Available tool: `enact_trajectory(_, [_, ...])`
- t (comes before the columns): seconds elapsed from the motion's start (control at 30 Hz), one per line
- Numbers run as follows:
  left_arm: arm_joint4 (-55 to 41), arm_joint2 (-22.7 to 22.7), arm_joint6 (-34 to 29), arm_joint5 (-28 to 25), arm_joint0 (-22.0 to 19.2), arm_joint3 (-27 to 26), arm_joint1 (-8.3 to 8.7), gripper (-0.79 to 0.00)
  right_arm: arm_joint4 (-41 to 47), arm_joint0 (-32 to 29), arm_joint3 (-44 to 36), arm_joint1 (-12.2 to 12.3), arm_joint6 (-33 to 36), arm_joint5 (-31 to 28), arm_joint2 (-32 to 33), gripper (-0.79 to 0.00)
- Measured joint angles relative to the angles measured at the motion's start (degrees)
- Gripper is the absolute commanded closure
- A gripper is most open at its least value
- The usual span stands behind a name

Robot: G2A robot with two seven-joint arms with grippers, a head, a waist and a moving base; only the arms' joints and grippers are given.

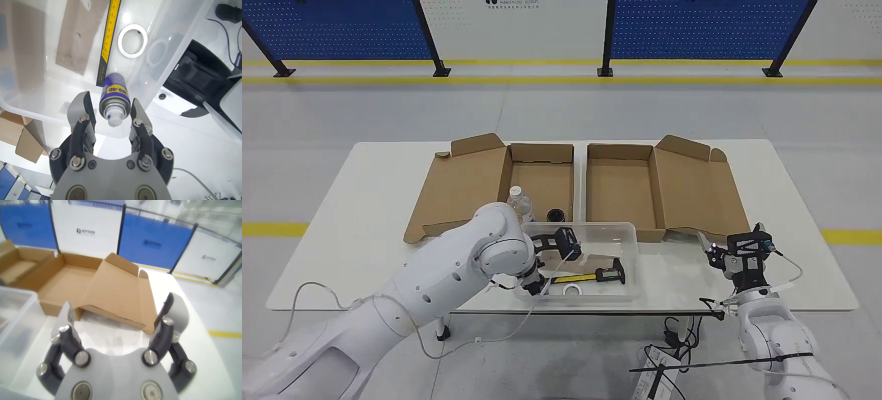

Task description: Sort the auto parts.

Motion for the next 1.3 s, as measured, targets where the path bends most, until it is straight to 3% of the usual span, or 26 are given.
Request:
enact_trajectory(0.67, [-0.5, 0.9, 1.0, -0.8, -0.1, 3.1, -0.92, -0.449, 0.0, 0.0, 0.0, 0.0, 0.0, 0.0, 0.0, -0.785])
enact_trajectory(0.9, [-0.2, 1.1, 1.2, -1.0, 0.0, 3.7, -1.12, -0.299, 0.0, 0.0, 0.0, 0.0, 0.0, 0.0, 0.0, -0.785])
enact_trajectory(1.0, [-0.2, 1.1, 1.2, -0.9, -0.1, 3.7, -1.18, -0.049, 0.0, 0.0, 0.0, 0.0, 0.0, 0.0, 0.0, -0.785])
enact_trajectory(1.03, [-0.2, 1.0, 1.2, -0.9, -0.1, 3.6, -1.19, 0.000, 0.0, 0.0, 0.0, 0.0, 0.0, 0.0, 0.0, -0.785])
enact_trajectory(1.3, [0.0, 0.3, 0.8, -0.7, -0.1, 2.1, -1.03, 0.000, 0.0, 0.0, 0.0, 0.0, 0.0, 0.0, 0.0, -0.785])
